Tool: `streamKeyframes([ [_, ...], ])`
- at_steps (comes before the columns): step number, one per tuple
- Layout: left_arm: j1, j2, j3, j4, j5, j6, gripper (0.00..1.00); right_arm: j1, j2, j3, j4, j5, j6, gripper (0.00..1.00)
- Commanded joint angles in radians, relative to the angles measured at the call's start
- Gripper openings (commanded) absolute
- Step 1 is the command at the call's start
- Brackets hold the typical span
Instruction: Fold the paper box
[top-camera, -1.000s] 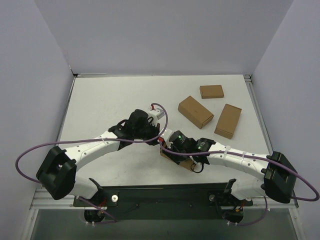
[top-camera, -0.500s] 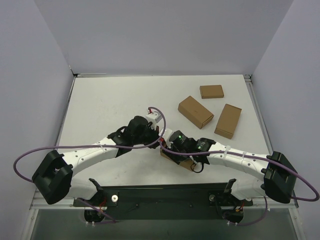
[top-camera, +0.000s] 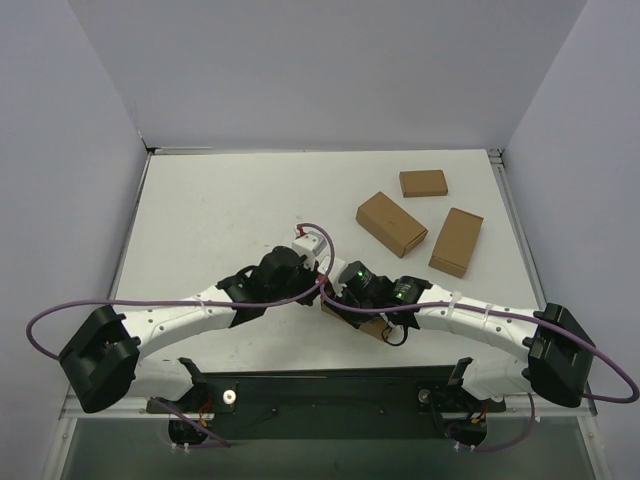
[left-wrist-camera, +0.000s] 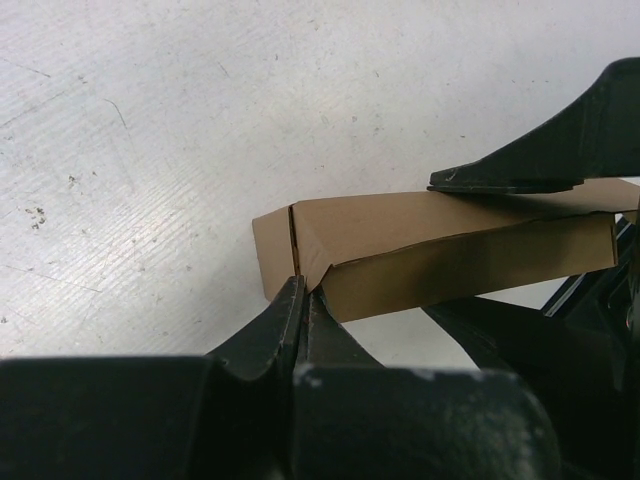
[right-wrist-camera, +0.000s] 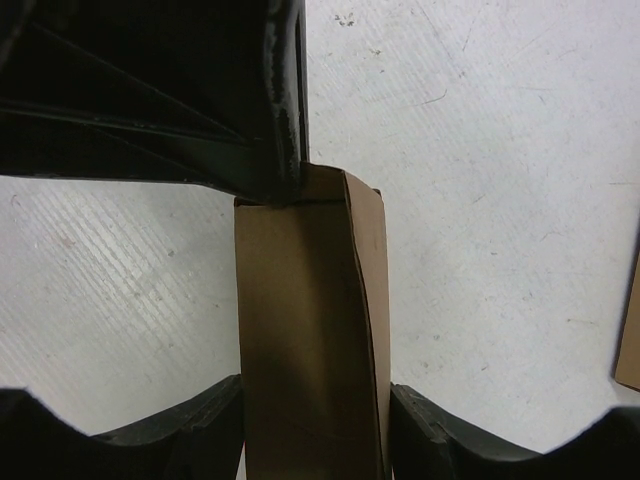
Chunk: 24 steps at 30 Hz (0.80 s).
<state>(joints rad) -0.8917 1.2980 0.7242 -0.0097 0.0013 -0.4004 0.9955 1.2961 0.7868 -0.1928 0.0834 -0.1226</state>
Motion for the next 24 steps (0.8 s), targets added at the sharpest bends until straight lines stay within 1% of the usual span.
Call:
streamKeyframes([
  [1, -0.018, 0.024, 0.000, -0.125, -0.069, 0.055, 0.00, -0.009, -0.027, 0.000, -0.092, 0.033, 0.058, 0.51],
  [3, -0.023, 0.027, 0.015, -0.141, -0.093, 0.055, 0.00, -0.009, -0.049, 0.018, -0.117, 0.045, 0.084, 0.59],
  [4, -0.026, 0.027, 0.029, -0.157, -0.102, 0.054, 0.00, -0.009, -0.075, 0.025, -0.125, 0.065, 0.122, 0.68],
  [6, -0.029, 0.030, 0.044, -0.174, -0.122, 0.049, 0.00, -0.008, -0.099, 0.046, -0.171, 0.082, 0.182, 0.75],
  [7, -0.029, 0.032, 0.058, -0.188, -0.129, 0.049, 0.00, -0.008, -0.125, 0.051, -0.187, 0.098, 0.248, 0.78],
  [10, -0.036, 0.038, 0.073, -0.210, -0.139, 0.046, 0.00, -0.008, -0.178, 0.084, -0.314, 0.148, 0.355, 0.79],
  [11, -0.038, 0.043, 0.084, -0.213, -0.141, 0.046, 0.00, -0.008, -0.191, 0.094, -0.345, 0.167, 0.432, 0.79],
  [13, -0.047, 0.047, 0.096, -0.225, -0.149, 0.048, 0.00, -0.006, -0.227, 0.114, -0.422, 0.168, 0.506, 0.79],
  [14, -0.049, 0.050, 0.107, -0.230, -0.152, 0.049, 0.00, -0.006, -0.236, 0.117, -0.445, 0.168, 0.584, 0.79],
  [17, -0.061, 0.057, 0.122, -0.242, -0.164, 0.052, 0.00, -0.005, -0.271, 0.117, -0.529, 0.174, 0.685, 0.77],
  [18, -0.064, 0.058, 0.127, -0.245, -0.168, 0.052, 0.00, -0.005, -0.280, 0.115, -0.551, 0.180, 0.743, 0.76],
  [19, -0.070, 0.058, 0.130, -0.248, -0.176, 0.052, 0.00, -0.003, -0.299, 0.112, -0.594, 0.185, 0.779, 0.75],
  [21, -0.078, 0.063, 0.144, -0.257, -0.188, 0.055, 0.00, 0.000, -0.316, 0.106, -0.622, 0.184, 0.839, 0.73],
  [24, -0.085, 0.070, 0.153, -0.266, -0.201, 0.057, 0.00, 0.012, -0.342, 0.083, -0.645, 0.173, 0.885, 0.70],
])
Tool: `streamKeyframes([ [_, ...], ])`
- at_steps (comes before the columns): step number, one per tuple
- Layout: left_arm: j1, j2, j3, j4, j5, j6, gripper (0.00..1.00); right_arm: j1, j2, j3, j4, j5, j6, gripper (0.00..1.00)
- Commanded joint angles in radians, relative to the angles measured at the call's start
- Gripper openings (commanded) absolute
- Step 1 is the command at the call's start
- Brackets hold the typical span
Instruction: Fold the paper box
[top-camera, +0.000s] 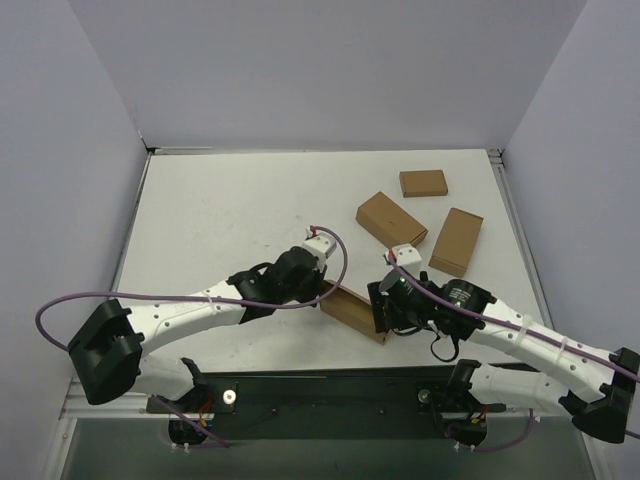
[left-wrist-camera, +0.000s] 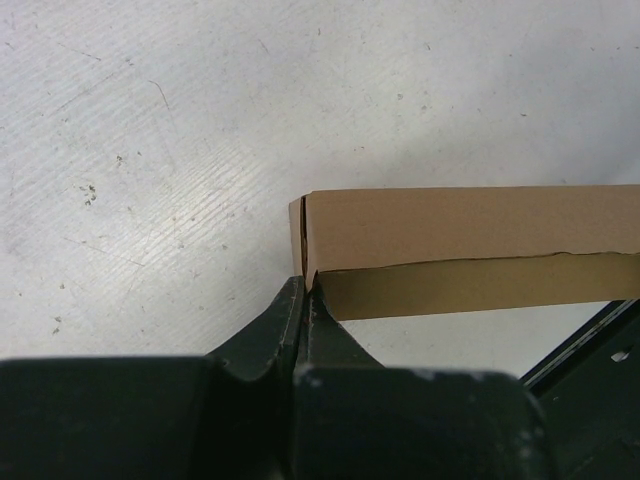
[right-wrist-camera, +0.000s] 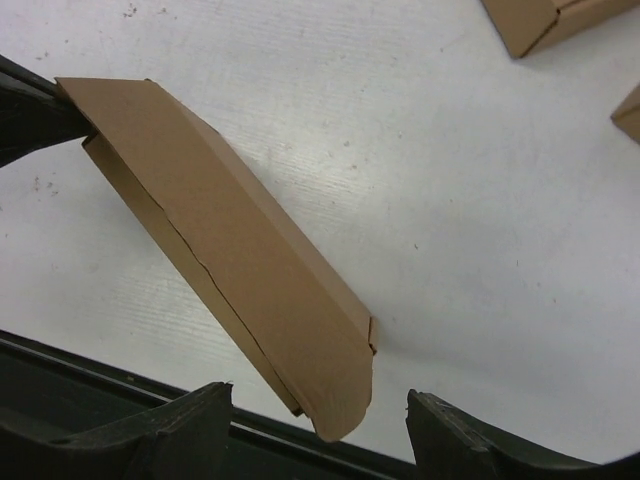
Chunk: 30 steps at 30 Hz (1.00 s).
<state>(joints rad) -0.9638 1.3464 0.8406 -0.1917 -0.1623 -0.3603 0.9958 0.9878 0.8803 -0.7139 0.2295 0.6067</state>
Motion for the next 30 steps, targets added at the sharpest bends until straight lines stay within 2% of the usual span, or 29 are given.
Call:
streamKeyframes([
  [1, -0.018, 0.023, 0.043, -0.084, -0.040, 0.015, 0.00, 0.017, -0.038, -0.017, -0.125, 0.024, 0.175, 0.69],
  [12, -0.047, 0.036, 0.064, -0.092, -0.055, 0.004, 0.00, 0.147, 0.038, -0.056, -0.119, 0.139, 0.323, 0.62],
  [17, -0.053, 0.037, 0.071, -0.097, -0.062, 0.004, 0.00, 0.156, 0.071, -0.109, -0.096, 0.188, 0.372, 0.52],
  [20, -0.055, 0.037, 0.072, -0.106, -0.068, 0.009, 0.00, 0.156, 0.080, -0.126, -0.094, 0.209, 0.393, 0.44],
  [21, -0.055, 0.036, 0.072, -0.107, -0.069, 0.009, 0.00, 0.156, 0.080, -0.130, -0.094, 0.218, 0.399, 0.37],
  [23, -0.056, 0.033, 0.072, -0.109, -0.072, 0.011, 0.00, 0.156, 0.081, -0.138, -0.094, 0.226, 0.401, 0.30],
  [24, -0.056, 0.033, 0.071, -0.109, -0.072, 0.015, 0.00, 0.156, 0.080, -0.136, -0.096, 0.226, 0.400, 0.22],
  [27, -0.064, 0.034, 0.069, -0.106, -0.077, 0.038, 0.00, 0.156, 0.080, -0.115, -0.102, 0.217, 0.390, 0.09],
  [30, -0.082, 0.045, 0.080, -0.107, -0.097, 0.073, 0.00, 0.152, 0.077, -0.086, -0.116, 0.202, 0.377, 0.02],
])
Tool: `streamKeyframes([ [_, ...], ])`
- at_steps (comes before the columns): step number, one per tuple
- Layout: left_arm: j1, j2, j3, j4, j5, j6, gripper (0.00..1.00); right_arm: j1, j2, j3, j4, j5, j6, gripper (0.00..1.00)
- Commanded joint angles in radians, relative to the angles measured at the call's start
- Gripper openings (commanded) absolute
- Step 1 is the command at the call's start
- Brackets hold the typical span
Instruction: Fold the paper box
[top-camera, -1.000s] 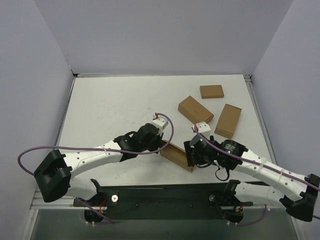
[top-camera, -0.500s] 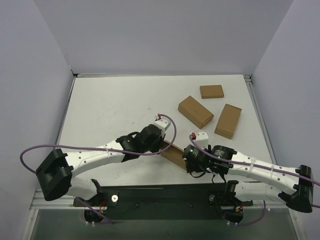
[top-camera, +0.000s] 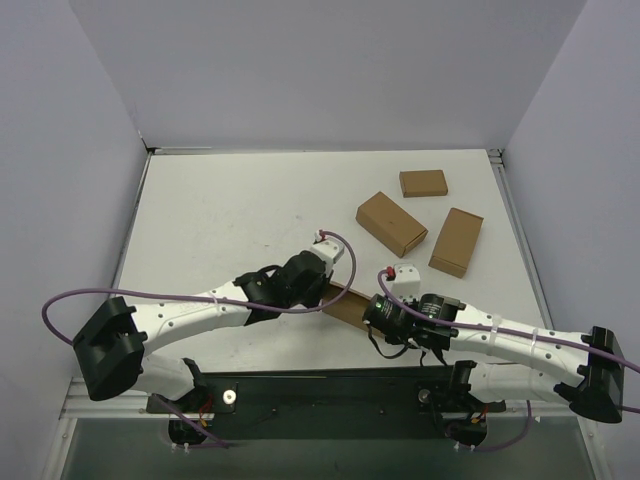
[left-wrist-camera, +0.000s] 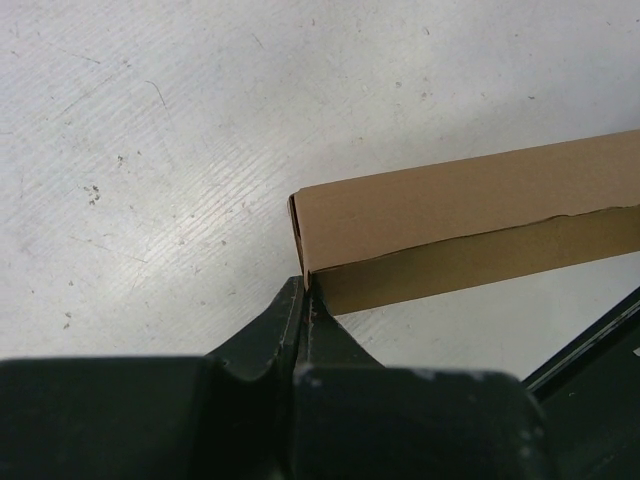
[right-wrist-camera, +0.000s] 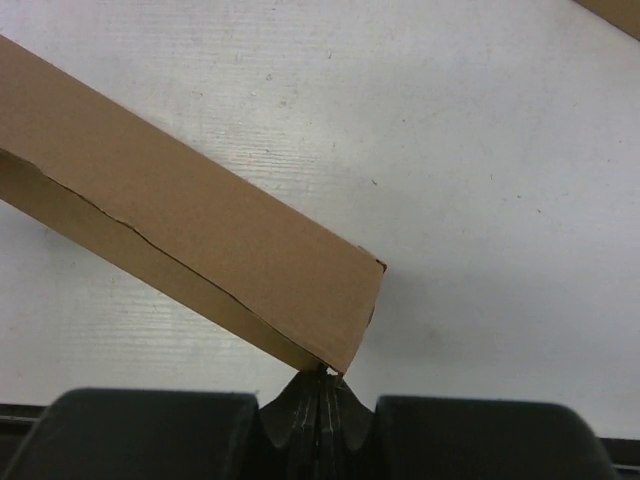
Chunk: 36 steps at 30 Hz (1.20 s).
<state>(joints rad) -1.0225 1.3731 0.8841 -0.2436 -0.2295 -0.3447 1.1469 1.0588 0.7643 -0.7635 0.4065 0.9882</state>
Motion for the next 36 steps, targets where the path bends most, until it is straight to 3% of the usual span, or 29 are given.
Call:
streamKeyframes([
  [1, -0.031, 0.023, 0.041, -0.059, -0.040, 0.067, 0.00, -0.003, 0.004, 0.036, -0.072, 0.020, -0.011, 0.00],
  [7, -0.070, 0.061, 0.072, -0.086, -0.122, 0.102, 0.00, -0.059, -0.034, 0.041, -0.098, -0.043, -0.057, 0.00],
  [11, -0.071, 0.072, 0.098, -0.108, -0.126, 0.087, 0.00, -0.059, -0.059, 0.047, -0.138, -0.009, -0.057, 0.14],
  [18, -0.071, 0.084, 0.133, -0.151, -0.114, 0.072, 0.00, -0.006, -0.037, 0.104, -0.232, 0.069, -0.031, 0.26],
  [28, -0.070, 0.080, 0.142, -0.163, -0.113, 0.069, 0.00, 0.008, 0.023, 0.087, -0.172, 0.107, -0.063, 0.39],
  [30, -0.071, 0.078, 0.144, -0.163, -0.114, 0.069, 0.00, 0.005, 0.038, 0.075, -0.162, 0.130, -0.060, 0.38],
  [32, -0.071, 0.080, 0.144, -0.163, -0.113, 0.069, 0.00, -0.001, 0.050, 0.061, -0.160, 0.144, -0.051, 0.26],
  [36, -0.070, 0.080, 0.136, -0.149, -0.102, 0.075, 0.00, -0.012, 0.076, 0.050, -0.137, 0.169, -0.051, 0.22],
])
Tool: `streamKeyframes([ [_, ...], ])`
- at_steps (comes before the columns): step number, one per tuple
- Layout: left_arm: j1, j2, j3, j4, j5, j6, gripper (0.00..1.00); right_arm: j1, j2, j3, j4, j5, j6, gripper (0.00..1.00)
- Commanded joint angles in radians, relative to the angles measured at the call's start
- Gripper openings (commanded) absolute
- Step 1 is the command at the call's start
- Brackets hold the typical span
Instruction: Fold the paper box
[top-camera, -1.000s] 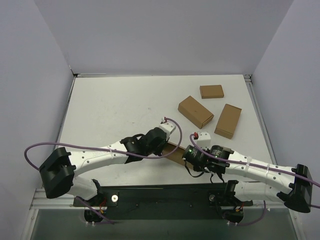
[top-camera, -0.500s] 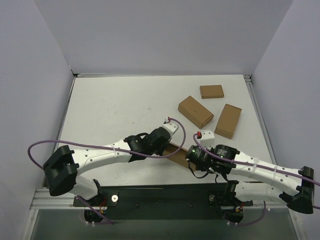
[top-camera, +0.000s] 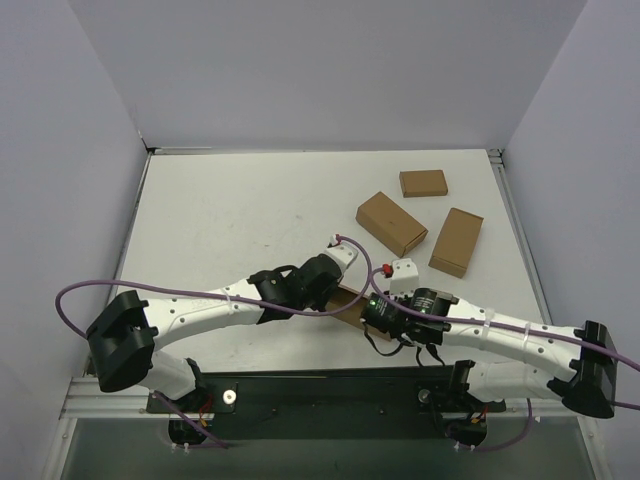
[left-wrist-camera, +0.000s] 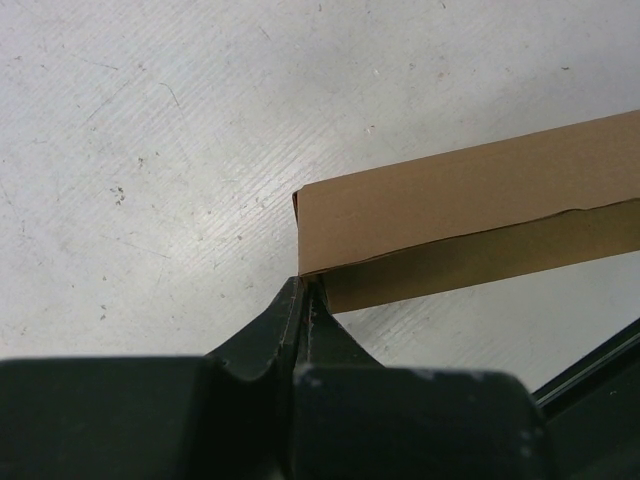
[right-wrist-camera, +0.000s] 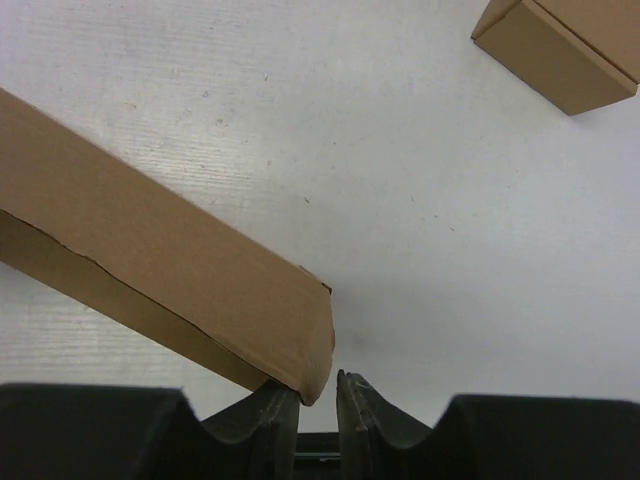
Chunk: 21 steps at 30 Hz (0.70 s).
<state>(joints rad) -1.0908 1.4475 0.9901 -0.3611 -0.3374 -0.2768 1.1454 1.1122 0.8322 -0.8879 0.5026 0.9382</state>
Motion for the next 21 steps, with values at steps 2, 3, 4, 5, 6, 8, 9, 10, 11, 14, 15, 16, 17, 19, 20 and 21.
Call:
streamKeyframes([
  [2, -0.001, 0.007, 0.028, -0.030, 0.009, 0.013, 0.00, -0.013, 0.023, -0.004, -0.006, 0.068, -0.010, 0.09],
  [3, -0.001, 0.008, 0.027, -0.029, 0.009, 0.019, 0.00, -0.015, 0.020, 0.002, -0.006, 0.059, -0.019, 0.06],
  [4, -0.003, 0.010, 0.028, -0.029, 0.009, 0.024, 0.00, -0.022, 0.015, 0.011, -0.008, 0.048, -0.024, 0.02],
  [5, -0.003, 0.013, 0.030, -0.030, 0.011, 0.039, 0.00, -0.029, 0.000, 0.024, -0.006, 0.037, -0.029, 0.00],
  [6, -0.003, 0.016, 0.030, -0.032, 0.011, 0.047, 0.00, -0.038, -0.009, 0.031, -0.005, 0.021, -0.033, 0.00],
  [8, -0.011, 0.027, 0.035, -0.036, 0.005, 0.068, 0.00, -0.076, -0.038, 0.044, 0.009, -0.041, -0.065, 0.00],
  [9, -0.015, 0.030, 0.036, -0.039, -0.008, 0.074, 0.00, -0.091, -0.048, 0.047, 0.013, -0.064, -0.078, 0.00],
  [10, -0.018, 0.037, 0.041, -0.039, -0.012, 0.079, 0.00, -0.107, -0.057, 0.048, 0.023, -0.108, -0.107, 0.00],
  [11, -0.024, 0.042, 0.044, -0.045, -0.018, 0.086, 0.00, -0.143, -0.072, 0.048, 0.041, -0.133, -0.120, 0.00],
  [14, -0.034, 0.053, 0.053, -0.056, -0.051, 0.099, 0.00, -0.199, -0.095, 0.039, 0.078, -0.224, -0.171, 0.00],
  [15, -0.038, 0.054, 0.056, -0.058, -0.061, 0.102, 0.00, -0.237, -0.098, 0.032, 0.086, -0.254, -0.182, 0.00],
  [16, -0.038, 0.056, 0.056, -0.059, -0.064, 0.103, 0.00, -0.252, -0.098, 0.027, 0.095, -0.278, -0.193, 0.00],
  [17, -0.040, 0.056, 0.059, -0.059, -0.068, 0.106, 0.00, -0.269, -0.100, 0.022, 0.116, -0.333, -0.206, 0.00],
  [19, -0.043, 0.054, 0.064, -0.059, -0.075, 0.110, 0.00, -0.314, -0.098, 0.009, 0.133, -0.380, -0.217, 0.00],
  [20, -0.044, 0.054, 0.068, -0.061, -0.078, 0.113, 0.00, -0.328, -0.095, 0.004, 0.151, -0.403, -0.223, 0.00],
  [21, -0.047, 0.054, 0.070, -0.062, -0.083, 0.114, 0.00, -0.351, -0.094, 0.002, 0.158, -0.445, -0.237, 0.00],
])
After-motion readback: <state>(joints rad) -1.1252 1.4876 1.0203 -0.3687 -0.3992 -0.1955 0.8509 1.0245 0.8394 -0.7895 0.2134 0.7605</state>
